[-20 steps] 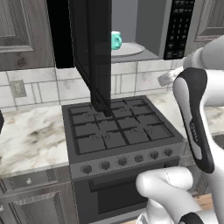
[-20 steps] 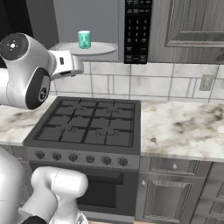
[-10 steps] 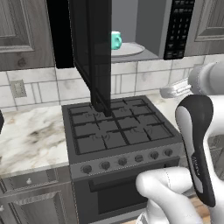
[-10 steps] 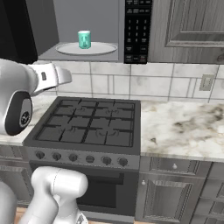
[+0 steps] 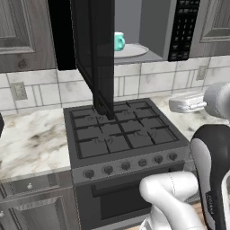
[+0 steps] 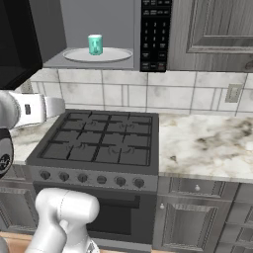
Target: Pick the mug from the counter and place it inside the microwave. Then close the microwave.
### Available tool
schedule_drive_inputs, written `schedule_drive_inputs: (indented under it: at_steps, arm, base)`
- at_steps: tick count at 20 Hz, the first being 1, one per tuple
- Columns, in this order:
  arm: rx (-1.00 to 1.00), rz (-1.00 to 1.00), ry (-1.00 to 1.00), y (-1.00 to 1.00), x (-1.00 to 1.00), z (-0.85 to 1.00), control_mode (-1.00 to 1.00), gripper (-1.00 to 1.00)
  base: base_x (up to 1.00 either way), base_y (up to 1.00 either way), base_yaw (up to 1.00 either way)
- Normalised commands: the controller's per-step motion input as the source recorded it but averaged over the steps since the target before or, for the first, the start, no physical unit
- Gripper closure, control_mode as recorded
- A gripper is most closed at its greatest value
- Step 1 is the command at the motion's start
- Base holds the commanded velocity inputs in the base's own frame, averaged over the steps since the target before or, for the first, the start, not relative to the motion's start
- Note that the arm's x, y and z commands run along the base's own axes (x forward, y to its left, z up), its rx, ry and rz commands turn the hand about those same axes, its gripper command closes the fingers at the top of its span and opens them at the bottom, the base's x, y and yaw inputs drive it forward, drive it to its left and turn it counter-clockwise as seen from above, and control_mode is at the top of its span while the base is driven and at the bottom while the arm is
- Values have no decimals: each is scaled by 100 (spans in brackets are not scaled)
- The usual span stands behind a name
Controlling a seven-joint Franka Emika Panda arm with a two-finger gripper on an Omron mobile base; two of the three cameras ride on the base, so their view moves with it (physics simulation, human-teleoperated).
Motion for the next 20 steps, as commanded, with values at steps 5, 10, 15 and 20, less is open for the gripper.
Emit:
schedule_drive_inputs:
  at_steps: [5, 10, 15, 20]
  arm:
    - [9, -1, -9, 8, -60, 21, -100, -100]
    - [2, -4, -14, 8, -54, 22, -100, -100]
    - [0, -11, -8, 10, -30, 10, -100, -100]
    - [0, -6, -2, 0, -41, 3, -100, -100]
  base:
    - [0, 0, 0]
    - [0, 0, 0]
    - [0, 0, 0]
    - [0, 0, 0]
